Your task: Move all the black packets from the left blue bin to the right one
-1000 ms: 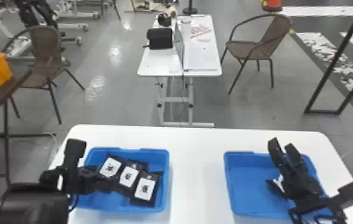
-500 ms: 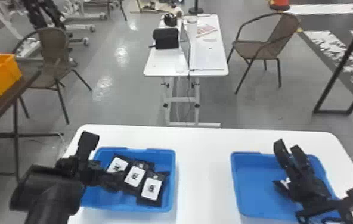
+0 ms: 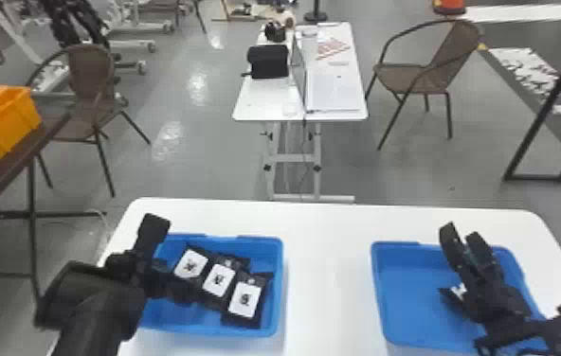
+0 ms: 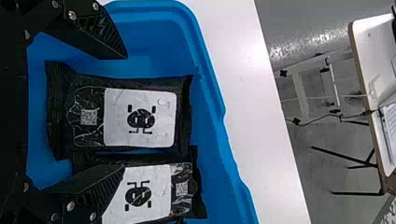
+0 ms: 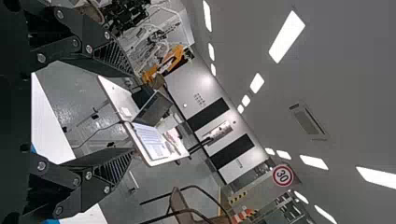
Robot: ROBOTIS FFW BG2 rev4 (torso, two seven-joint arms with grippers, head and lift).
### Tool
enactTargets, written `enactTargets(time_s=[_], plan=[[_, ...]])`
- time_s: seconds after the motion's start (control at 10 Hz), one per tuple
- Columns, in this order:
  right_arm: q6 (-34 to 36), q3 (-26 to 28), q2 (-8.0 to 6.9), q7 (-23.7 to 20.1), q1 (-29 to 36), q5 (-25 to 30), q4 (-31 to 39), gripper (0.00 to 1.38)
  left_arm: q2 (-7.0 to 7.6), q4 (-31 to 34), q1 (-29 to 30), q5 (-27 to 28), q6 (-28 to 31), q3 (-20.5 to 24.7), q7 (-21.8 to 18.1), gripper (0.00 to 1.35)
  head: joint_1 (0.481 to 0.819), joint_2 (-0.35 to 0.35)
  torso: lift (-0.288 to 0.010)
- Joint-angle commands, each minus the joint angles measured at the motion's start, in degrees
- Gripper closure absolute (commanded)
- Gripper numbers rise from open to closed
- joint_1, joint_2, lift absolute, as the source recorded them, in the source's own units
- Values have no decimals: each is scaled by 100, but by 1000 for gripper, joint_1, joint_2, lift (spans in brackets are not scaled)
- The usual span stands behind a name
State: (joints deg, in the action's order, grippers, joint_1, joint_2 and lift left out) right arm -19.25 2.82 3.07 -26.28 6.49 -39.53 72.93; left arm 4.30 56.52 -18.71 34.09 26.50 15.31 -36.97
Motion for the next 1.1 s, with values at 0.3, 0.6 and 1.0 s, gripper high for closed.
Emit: enactTargets(time_s=[0.3,0.6,1.0], plan=[[9,-1,0,-35,-16,-46,-24,499,71,-370,-107,54,171,-98,32,823,695,70,0],[9,8,0,-61,-7,-99,-24,499,185,-335,-71,-25,-31,-256,-162,1320,695,75,0],[9,-19,0,-123,-7,-99,2,499,-123,1537,1001,-728,-1015,201,-636,1208,695,59,0]])
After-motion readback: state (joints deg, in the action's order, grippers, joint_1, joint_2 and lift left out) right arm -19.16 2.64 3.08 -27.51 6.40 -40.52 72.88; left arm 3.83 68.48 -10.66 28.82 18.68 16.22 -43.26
